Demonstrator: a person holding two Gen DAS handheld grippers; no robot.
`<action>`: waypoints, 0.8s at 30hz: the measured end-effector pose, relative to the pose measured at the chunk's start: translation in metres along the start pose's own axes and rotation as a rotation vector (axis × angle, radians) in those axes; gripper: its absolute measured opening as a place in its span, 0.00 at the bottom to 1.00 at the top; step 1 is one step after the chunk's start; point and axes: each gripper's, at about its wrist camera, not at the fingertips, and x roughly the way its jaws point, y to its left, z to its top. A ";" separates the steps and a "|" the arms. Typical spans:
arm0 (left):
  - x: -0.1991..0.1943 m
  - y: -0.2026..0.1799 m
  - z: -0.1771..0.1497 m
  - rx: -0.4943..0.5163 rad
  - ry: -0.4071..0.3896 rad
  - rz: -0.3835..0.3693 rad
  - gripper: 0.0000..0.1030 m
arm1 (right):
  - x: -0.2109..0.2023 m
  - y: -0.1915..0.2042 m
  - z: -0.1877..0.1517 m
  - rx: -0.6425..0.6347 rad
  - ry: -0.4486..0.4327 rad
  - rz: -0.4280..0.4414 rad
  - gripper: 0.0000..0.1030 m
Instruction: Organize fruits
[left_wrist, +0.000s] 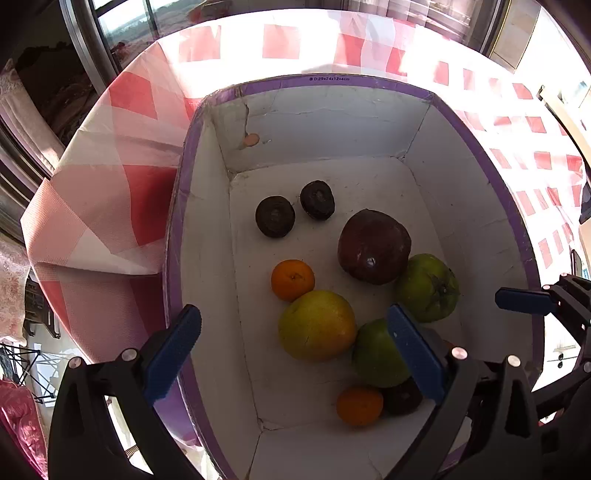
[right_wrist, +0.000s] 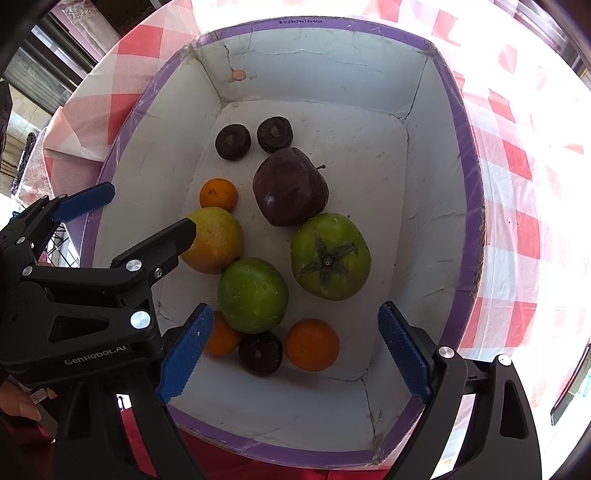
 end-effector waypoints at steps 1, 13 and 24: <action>0.000 0.000 0.000 0.001 0.000 0.001 0.98 | 0.000 0.001 0.000 0.000 0.000 0.002 0.85; -0.003 0.003 -0.002 -0.011 0.007 -0.004 0.98 | -0.003 0.005 -0.004 0.008 -0.013 0.014 0.85; -0.055 -0.036 0.030 0.031 -0.219 0.191 0.98 | -0.062 -0.026 -0.024 0.115 -0.302 -0.020 0.85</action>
